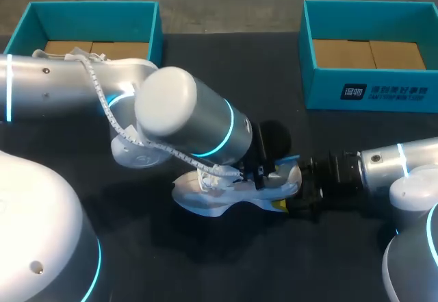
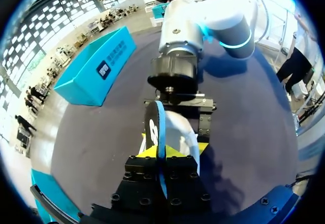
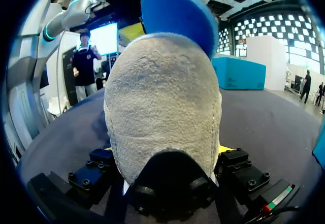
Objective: Take the shoe out of the shoebox, open the shoe tongue, remove and reinsert the insole, then place the shoe into the shoebox
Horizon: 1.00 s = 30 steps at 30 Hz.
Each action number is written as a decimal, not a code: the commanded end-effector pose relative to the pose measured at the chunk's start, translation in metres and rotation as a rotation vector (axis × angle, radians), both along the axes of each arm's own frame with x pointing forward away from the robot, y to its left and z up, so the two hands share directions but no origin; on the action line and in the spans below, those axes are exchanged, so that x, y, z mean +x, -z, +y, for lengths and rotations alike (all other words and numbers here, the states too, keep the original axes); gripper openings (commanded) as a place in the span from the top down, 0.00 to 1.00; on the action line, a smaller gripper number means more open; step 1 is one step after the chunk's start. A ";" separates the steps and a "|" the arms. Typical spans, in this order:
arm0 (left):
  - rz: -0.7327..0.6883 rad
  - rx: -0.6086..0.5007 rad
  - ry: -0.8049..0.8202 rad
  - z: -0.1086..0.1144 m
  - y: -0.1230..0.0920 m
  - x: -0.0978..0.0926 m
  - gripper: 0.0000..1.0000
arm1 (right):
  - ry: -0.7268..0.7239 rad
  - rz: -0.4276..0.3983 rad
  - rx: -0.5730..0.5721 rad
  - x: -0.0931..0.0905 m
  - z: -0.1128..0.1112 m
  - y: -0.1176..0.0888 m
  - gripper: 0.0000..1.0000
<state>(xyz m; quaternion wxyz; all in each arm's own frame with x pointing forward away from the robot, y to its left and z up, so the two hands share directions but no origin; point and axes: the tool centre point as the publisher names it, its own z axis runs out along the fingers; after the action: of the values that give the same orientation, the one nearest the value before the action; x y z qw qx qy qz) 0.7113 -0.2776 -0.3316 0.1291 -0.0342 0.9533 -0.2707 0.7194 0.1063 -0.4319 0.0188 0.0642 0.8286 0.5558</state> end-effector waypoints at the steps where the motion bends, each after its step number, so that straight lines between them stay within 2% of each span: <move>1: 0.035 -0.016 0.034 0.006 -0.006 0.000 1.00 | 0.000 0.001 -0.005 -0.001 0.002 0.001 1.00; 21: 0.175 -0.070 0.126 0.004 -0.022 -0.005 1.00 | 0.000 0.001 -0.005 -0.001 0.002 0.001 1.00; 30: 0.230 -0.146 0.209 -0.006 -0.047 -0.024 1.00 | 0.000 0.001 -0.005 -0.001 0.002 0.001 1.00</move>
<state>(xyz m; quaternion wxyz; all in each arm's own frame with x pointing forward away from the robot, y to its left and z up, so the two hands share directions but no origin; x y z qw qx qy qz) 0.6904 -0.2901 -0.2896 0.0058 0.0149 0.9418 -0.3358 0.7194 0.1063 -0.4319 0.0188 0.0642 0.8286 0.5558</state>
